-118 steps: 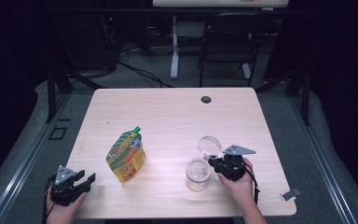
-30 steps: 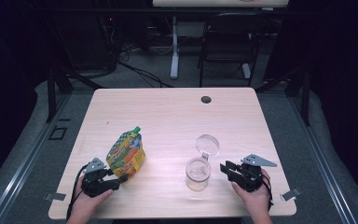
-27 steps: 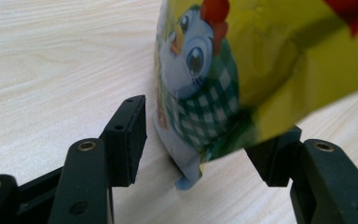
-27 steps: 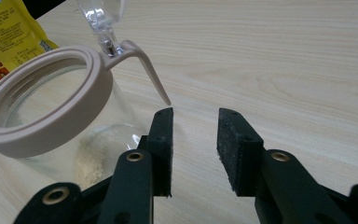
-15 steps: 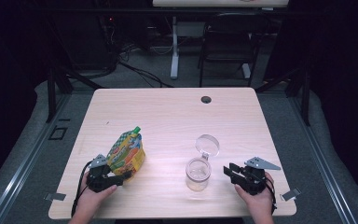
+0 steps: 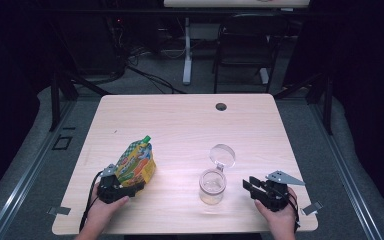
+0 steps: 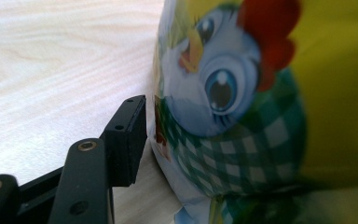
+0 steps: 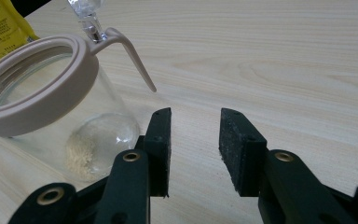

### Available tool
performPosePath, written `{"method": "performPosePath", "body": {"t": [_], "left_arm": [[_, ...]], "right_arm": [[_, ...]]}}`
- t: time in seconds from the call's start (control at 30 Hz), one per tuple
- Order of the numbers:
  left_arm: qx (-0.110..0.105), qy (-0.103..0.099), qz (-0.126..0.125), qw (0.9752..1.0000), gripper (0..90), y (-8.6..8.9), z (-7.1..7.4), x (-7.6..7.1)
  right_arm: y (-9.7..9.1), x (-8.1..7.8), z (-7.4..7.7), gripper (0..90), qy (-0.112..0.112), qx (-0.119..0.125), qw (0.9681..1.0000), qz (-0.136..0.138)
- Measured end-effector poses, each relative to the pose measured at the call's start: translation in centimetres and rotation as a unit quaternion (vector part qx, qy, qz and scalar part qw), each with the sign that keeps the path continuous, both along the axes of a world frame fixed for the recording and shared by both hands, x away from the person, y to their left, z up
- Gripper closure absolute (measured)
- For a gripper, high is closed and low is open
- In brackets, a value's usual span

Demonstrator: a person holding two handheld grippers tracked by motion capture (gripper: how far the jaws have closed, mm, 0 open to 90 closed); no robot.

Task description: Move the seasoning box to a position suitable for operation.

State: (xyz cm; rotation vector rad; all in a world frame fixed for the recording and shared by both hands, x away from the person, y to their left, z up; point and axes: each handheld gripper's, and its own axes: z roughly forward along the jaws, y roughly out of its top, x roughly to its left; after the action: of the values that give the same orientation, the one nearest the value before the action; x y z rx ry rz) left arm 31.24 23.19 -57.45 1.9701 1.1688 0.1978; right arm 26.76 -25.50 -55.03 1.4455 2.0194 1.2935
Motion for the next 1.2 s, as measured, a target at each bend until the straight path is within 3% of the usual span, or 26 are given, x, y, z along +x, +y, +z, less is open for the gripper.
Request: {"method": "performPosePath", "body": {"t": [0.23, 0.37, 0.53, 0.63, 0.87, 0.97, 1.2], "left_arm": [[0.000, 0.003, 0.004, 1.0000, 43.2, -0.14, -0.31, 0.27], [-0.023, 0.004, 0.016, 0.9996, 42.8, -0.24, -0.32, 0.25], [-0.028, -0.001, 0.019, 0.9994, 42.9, -0.19, -0.14, 0.22], [-0.047, -0.003, 0.029, 0.9985, 45.4, 0.02, -0.07, 0.43], [-0.034, -0.013, 0.026, 0.9990, 47.8, -0.03, 0.19, 0.39], [-0.044, -0.011, 0.031, 0.9985, 47.2, -0.19, 0.19, 0.52], [-0.038, -0.024, 0.032, 0.9985, 49.3, -0.40, 0.13, 0.64]], "right_arm": [[-0.20, -0.14, 0.00, 64.3, 0.000, 0.001, 1.0000, -0.002], [-0.25, -0.19, 0.00, 64.3, 0.001, -0.002, 1.0000, -0.003], [-0.20, -0.17, -0.03, 64.3, 0.002, -0.002, 1.0000, -0.005], [-0.07, -0.12, -0.06, 64.2, 0.002, -0.004, 1.0000, -0.003], [-0.08, -0.05, -0.09, 64.1, 0.001, -0.001, 1.0000, -0.003], [-0.07, 0.03, -0.11, 64.0, 0.003, 0.000, 1.0000, -0.003], [0.20, 0.15, -0.13, 64.0, 0.003, -0.005, 1.0000, 0.004]]}}
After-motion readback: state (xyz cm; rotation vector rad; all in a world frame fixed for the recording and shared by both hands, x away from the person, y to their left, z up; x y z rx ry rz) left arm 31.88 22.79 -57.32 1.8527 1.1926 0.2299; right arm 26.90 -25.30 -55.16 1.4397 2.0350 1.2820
